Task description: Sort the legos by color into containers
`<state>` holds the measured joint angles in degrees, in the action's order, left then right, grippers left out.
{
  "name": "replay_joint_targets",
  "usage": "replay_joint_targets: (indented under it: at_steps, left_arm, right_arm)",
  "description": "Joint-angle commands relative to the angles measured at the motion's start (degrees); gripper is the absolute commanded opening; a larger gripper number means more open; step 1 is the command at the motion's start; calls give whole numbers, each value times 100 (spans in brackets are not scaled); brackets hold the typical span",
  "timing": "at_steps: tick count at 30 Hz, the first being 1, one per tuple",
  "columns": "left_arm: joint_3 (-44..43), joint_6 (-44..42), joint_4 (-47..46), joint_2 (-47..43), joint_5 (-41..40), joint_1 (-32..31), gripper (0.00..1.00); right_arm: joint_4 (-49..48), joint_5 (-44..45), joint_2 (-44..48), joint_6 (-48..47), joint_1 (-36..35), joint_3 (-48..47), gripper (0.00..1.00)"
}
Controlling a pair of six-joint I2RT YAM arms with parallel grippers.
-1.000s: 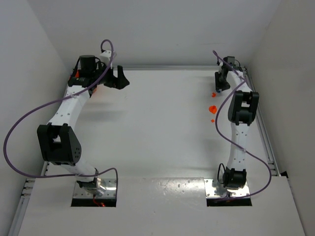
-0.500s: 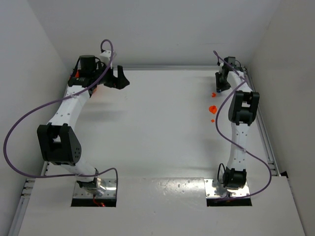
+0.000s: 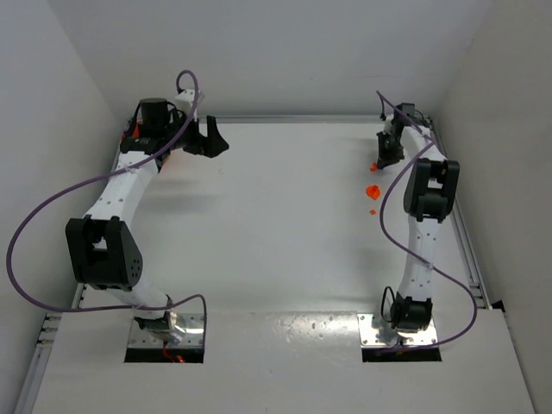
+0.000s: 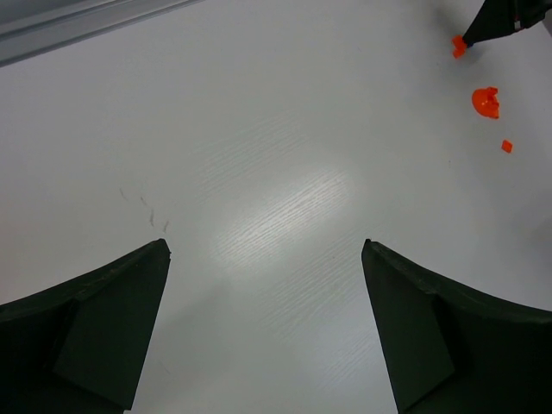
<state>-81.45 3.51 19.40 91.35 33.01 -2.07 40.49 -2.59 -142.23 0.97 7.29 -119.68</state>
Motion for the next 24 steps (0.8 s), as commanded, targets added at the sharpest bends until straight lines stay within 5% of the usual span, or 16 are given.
replay_joint_targets:
  at_steps: [1, 10, 13, 18, 24]
  left_arm:
    - [252, 36, -400, -353, 423, -40, 100]
    - [841, -605, -674, -714, 2138, -92, 100]
    - [964, -658, -727, -715, 2604, -285, 100]
    - [1017, -658, -727, -610, 2061, -865, 91]
    - [807, -465, -920, -189, 1315, -1717, 58]
  right_arm:
    - [424, -924, 782, 306, 9, 234, 8]
    - [1251, -3685, 1821, 1246, -263, 243, 7]
    - [900, -4765, 2137, 1684, -447, 927, 7]
    - [-741, -6382, 2647, 3239, -746, 2675, 7]
    - [-3757, -7220, 2842, 6211, -1132, 4161, 7]
